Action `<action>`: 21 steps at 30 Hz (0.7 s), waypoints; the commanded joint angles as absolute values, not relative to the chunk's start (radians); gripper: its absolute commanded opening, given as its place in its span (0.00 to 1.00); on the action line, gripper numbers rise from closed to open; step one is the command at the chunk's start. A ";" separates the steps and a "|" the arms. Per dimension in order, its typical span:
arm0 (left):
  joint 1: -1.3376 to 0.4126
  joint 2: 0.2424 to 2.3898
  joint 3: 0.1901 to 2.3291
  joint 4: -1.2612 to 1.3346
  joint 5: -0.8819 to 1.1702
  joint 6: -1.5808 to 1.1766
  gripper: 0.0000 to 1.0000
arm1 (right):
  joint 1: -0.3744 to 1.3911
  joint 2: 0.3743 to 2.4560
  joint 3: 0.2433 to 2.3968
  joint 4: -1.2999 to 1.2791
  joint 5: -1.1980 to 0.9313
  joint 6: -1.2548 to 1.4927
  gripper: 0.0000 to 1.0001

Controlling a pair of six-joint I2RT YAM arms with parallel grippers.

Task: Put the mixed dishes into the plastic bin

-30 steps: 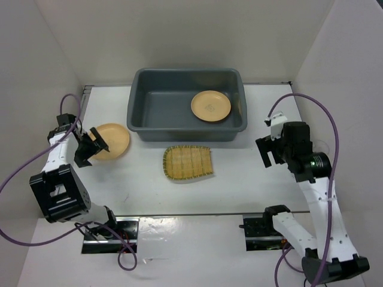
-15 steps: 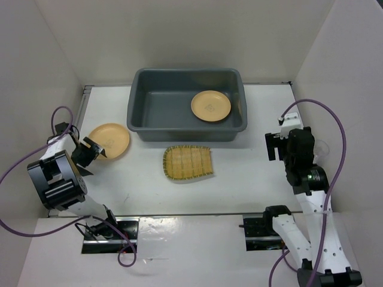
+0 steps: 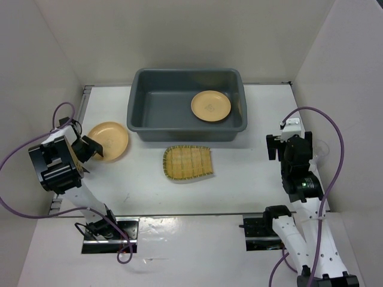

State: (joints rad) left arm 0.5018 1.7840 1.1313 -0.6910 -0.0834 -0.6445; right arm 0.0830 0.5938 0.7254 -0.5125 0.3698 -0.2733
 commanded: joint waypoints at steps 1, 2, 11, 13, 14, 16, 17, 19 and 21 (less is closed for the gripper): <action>0.473 1.831 1.146 -0.696 -0.103 -0.666 1.00 | 0.092 0.597 0.719 -0.436 0.407 -0.256 0.99; 0.463 1.850 1.146 -0.686 -0.103 -0.657 0.95 | 0.103 0.597 0.719 -0.427 0.407 -0.256 0.99; 0.463 1.833 1.144 -0.712 -0.170 -0.637 0.00 | 0.123 0.577 0.710 -0.426 0.416 -0.256 0.99; 0.463 1.796 1.199 -0.748 -0.179 -0.666 0.00 | 0.123 0.577 0.710 -0.426 0.416 -0.256 0.99; 0.463 1.761 1.224 -0.764 -0.190 -0.692 0.00 | 0.123 0.577 0.710 -0.426 0.416 -0.256 0.99; 0.463 1.726 1.322 -0.805 -0.181 -0.722 0.00 | 0.133 0.577 0.710 -0.426 0.416 -0.256 0.99; 0.463 1.709 1.362 -0.824 -0.181 -0.739 0.00 | 0.133 0.577 0.710 -0.426 0.416 -0.256 0.99; 0.463 1.663 1.489 -0.880 -0.181 -0.801 0.00 | 0.143 0.577 0.710 -0.426 0.416 -0.256 0.99; 0.454 1.649 1.581 -0.957 -0.192 -0.862 0.00 | 0.143 0.577 0.710 -0.426 0.416 -0.256 0.99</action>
State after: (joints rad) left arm 0.4606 1.7458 1.4300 -0.8478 -0.1448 -0.7494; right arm 0.1318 0.5854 0.7120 -0.4850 0.3969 -0.2729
